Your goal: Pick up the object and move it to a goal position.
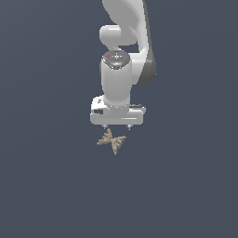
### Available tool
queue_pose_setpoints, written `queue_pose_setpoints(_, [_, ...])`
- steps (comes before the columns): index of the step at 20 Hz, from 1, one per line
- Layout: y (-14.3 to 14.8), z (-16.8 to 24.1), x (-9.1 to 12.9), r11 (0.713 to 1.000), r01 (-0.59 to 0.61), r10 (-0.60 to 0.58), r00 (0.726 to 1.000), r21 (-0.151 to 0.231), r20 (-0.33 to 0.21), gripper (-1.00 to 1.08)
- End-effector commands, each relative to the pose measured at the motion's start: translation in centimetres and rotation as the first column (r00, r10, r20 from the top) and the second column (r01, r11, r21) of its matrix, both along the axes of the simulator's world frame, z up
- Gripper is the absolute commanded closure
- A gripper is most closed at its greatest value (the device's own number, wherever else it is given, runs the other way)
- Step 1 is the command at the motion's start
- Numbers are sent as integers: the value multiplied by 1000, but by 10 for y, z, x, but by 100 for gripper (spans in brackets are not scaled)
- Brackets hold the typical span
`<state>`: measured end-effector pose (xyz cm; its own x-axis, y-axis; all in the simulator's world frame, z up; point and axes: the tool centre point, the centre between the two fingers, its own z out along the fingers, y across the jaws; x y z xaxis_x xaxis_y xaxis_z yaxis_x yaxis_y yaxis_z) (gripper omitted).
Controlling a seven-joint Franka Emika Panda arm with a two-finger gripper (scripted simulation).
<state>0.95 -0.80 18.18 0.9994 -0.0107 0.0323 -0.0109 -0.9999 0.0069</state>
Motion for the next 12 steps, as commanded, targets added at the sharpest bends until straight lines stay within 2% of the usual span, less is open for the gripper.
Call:
queue_pose_setpoints(1, [0,0,0,1000,0,0,1000,0,0,-100])
queue_pose_setpoints(12, [-6,7,5,1000,26,-26,1000,1,11,-100])
